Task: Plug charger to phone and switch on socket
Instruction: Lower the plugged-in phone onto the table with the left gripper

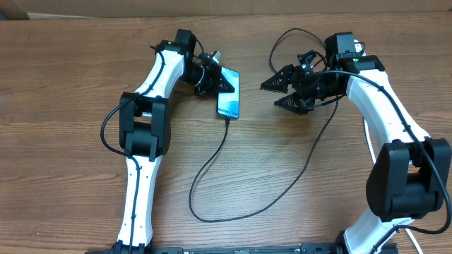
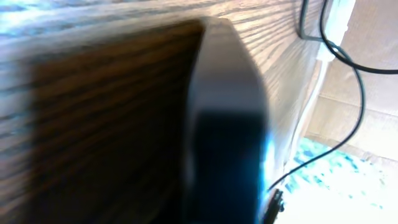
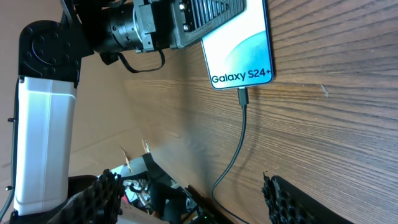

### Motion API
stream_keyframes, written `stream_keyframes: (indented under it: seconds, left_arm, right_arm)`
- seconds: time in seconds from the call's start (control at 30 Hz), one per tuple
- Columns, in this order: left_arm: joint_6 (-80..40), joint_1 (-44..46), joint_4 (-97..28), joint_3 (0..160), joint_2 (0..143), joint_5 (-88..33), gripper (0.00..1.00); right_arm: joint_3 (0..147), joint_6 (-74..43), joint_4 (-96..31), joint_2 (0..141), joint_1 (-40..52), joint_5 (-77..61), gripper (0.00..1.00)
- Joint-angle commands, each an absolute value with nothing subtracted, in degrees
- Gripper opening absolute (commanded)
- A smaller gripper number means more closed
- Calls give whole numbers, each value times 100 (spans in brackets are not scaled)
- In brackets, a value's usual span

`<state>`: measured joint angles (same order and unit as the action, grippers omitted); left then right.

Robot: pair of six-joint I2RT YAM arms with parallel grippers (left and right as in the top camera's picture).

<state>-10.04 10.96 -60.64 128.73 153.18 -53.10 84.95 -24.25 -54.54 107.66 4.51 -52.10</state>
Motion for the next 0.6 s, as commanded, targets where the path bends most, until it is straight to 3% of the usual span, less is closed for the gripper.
stream_keyframes:
  seconds: [0.0, 0.33, 0.57]
  left_arm:
    - [-941, 1122, -6086, 12934, 15292, -4950, 17]
    - [-934, 1105, -6285, 12936, 15292, -4276, 29]
    - [-897, 947, -6580, 12938, 15290, -3756, 30]
  right_arm:
    - [8547, -2366, -5439, 10742, 443, -5207, 74]
    - [8547, -2346, -5435, 10742, 443, -5183, 74]
    - [8547, -2248, -5439, 10742, 443, -5186, 74]
